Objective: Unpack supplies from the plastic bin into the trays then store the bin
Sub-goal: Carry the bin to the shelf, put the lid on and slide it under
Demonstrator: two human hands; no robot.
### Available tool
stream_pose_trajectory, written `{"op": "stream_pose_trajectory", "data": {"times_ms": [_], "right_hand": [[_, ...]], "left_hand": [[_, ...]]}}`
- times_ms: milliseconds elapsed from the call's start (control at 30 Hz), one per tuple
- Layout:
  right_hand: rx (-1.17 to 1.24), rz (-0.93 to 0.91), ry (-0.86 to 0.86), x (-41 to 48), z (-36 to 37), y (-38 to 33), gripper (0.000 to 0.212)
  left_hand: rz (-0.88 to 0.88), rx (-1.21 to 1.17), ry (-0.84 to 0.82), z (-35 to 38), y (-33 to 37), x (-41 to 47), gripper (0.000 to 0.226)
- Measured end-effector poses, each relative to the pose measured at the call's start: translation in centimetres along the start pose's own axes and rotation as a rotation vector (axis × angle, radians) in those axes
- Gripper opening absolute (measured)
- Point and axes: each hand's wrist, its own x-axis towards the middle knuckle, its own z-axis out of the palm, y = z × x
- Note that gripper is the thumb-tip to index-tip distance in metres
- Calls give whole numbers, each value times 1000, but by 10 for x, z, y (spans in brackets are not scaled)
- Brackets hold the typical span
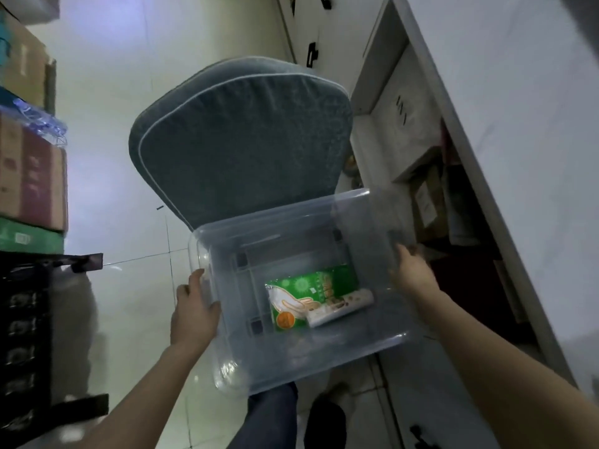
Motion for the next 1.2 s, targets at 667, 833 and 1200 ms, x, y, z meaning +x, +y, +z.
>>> {"op": "stream_pose_trajectory", "data": {"times_ms": [667, 833, 1200], "right_hand": [[459, 189, 106, -193, 101, 73, 59], [574, 355, 211, -308, 177, 113, 59], [829, 904, 523, -637, 343, 166, 53]], "left_hand": [[354, 343, -114, -46, -26, -13, 55], [613, 422, -206, -40, -17, -44, 59], [1302, 512, -552, 40, 25, -242, 67]]}}
